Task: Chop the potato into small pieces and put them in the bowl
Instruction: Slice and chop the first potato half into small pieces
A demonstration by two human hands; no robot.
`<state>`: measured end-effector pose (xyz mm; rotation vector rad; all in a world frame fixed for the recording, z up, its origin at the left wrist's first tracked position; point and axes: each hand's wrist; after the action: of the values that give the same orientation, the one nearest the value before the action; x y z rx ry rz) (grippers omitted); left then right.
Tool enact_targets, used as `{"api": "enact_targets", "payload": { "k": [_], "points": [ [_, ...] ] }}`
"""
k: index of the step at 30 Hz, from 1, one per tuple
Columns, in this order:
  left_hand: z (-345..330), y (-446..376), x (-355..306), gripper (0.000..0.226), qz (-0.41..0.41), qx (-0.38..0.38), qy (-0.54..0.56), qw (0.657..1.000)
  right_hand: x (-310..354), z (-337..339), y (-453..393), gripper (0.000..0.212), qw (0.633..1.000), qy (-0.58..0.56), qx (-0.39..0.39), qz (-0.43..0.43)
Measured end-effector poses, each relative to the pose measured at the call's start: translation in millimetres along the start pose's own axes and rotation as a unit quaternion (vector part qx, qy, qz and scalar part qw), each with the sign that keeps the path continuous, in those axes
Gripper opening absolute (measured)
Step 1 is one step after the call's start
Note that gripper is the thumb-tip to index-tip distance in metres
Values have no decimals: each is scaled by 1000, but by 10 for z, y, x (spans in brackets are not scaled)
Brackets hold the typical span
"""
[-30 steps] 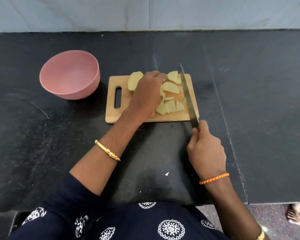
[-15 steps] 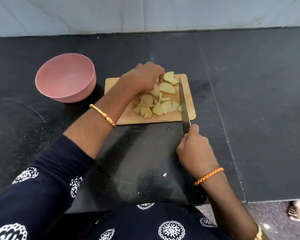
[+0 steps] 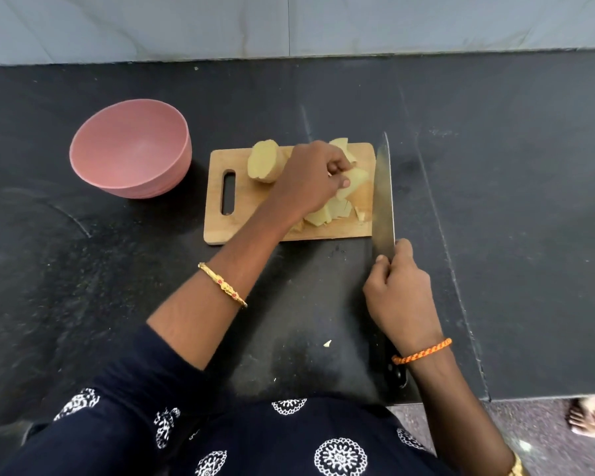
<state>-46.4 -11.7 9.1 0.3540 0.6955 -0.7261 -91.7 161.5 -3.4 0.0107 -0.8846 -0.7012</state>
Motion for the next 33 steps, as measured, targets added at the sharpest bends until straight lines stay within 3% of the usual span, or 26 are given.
{"api": "enact_targets", "payload": {
  "k": [4,9,24,33],
  "points": [
    [-51,-46,-8,26,15,4,-29,999,-67,75,-57,8,1000,-7,10,2],
    [57,-164,-9,27,44,81,-81,992,-114,88,-96,10,1000,-21,23,-2],
    [-176,18,7,39,10,31,-107,994,-39,182,-160,17,999,27,18,41],
    [-209,-13,13,37,25,15,-78,997,52,155,-266,16,992,96,72,-42]
  ]
}}
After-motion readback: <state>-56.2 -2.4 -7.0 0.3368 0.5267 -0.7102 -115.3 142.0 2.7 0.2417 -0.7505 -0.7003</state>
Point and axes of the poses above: each hand's wrist, its own y-axis away from the middle knuckle, its own z-axis out of the back of the hand, x = y × z, and after that the axes turned 8 degrees about x, right-handed
